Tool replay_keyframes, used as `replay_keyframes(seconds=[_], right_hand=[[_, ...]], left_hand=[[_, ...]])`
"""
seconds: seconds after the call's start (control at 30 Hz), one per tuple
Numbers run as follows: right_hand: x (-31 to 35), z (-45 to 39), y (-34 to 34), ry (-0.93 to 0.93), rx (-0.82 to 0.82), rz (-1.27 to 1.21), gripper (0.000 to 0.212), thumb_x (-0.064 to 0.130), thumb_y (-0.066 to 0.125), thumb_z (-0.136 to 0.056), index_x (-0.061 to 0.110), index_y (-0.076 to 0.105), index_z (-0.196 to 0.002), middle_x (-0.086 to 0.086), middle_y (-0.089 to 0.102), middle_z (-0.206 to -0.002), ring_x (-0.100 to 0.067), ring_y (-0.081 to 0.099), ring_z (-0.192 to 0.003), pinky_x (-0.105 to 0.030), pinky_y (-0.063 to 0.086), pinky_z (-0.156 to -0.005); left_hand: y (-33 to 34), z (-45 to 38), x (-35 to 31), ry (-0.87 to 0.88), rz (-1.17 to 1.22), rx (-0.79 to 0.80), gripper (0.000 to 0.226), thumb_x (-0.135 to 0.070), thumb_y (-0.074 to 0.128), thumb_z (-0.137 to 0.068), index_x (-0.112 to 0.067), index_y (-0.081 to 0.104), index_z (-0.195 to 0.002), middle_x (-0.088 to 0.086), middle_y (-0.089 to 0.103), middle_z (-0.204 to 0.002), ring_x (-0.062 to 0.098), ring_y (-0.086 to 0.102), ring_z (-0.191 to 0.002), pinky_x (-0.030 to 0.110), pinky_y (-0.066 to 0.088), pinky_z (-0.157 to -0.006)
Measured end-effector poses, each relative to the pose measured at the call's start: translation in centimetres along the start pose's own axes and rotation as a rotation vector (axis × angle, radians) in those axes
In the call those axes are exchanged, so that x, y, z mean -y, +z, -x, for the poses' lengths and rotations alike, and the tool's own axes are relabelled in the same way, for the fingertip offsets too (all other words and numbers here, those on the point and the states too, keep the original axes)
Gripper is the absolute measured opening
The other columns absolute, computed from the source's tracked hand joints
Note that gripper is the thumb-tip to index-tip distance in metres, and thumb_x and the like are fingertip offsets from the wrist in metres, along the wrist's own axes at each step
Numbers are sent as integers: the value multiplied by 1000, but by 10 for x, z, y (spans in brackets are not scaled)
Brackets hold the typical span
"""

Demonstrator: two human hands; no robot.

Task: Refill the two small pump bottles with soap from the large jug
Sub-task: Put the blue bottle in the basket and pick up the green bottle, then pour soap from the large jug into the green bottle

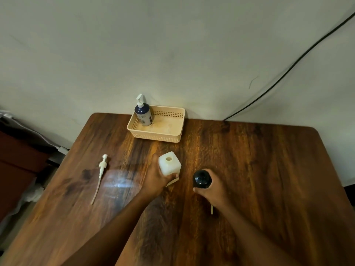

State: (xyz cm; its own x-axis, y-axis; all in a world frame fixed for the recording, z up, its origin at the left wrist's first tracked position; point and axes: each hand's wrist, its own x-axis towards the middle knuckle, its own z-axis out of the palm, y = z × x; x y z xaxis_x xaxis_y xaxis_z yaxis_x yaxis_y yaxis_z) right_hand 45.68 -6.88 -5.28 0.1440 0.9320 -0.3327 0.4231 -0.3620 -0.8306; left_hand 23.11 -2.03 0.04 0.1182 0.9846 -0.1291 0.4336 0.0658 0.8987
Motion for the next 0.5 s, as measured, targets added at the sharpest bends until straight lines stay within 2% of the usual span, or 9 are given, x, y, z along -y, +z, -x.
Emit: replay_keyframes(seconds=[0.07,0.13,0.2,0.27,0.3,0.4,0.5], right_hand=[[12,-2,-3,-21,-7,-31,67,22,91,-67,40,53,-120,25,55,-117,-1,50,-116,-9,36,-89],[28,-8,-8,-51,-19,-49,62,23,91,-66,45,54,-111,28,56,-109,5,52,-106,-2,37,-77],[52,-14,-14,-71,-39,-64,68,26,91,-65,40,55,-121,22,57,-118,1,52,-112,-6,40,-82],[78,-21,-20,-81,-64,-61,81,30,91,-65,30,51,-135,11,55,-131,-10,50,-122,-19,43,-93],[94,-24,-24,-94,-82,-54,85,34,91,-64,29,49,-138,10,54,-133,-12,49,-124,-23,44,-93],[143,-27,-40,-170,-135,-73,80,39,92,-61,39,49,-128,23,52,-121,-4,49,-113,-13,41,-79],[194,-26,-54,-270,-162,-126,77,32,92,-62,43,50,-125,26,55,-115,0,55,-105,-6,43,-70]], left_hand=[[-6,-4,-7,1,-11,-4,76,-15,91,-74,-14,41,-131,3,58,-129,21,60,-124,46,61,-90],[-15,-9,-15,11,-20,-10,75,-17,92,-74,-17,41,-129,1,57,-128,20,59,-123,43,61,-88],[-27,-15,-28,26,-4,-15,79,-17,90,-76,-22,38,-134,-7,56,-127,16,57,-123,32,58,-88],[-41,-22,-45,54,16,-21,86,-16,89,-77,-25,33,-141,-8,53,-131,11,54,-124,24,52,-89],[-51,-25,-56,79,14,-26,85,-17,89,-77,-25,33,-140,-7,52,-132,11,53,-123,21,51,-87],[-84,-34,-91,176,-9,-24,78,-25,89,-78,-25,38,-137,-11,56,-128,10,57,-119,16,54,-78],[-120,-40,-128,260,13,-21,70,-30,89,-79,-34,43,-132,-15,60,-123,9,63,-114,28,62,-82]])
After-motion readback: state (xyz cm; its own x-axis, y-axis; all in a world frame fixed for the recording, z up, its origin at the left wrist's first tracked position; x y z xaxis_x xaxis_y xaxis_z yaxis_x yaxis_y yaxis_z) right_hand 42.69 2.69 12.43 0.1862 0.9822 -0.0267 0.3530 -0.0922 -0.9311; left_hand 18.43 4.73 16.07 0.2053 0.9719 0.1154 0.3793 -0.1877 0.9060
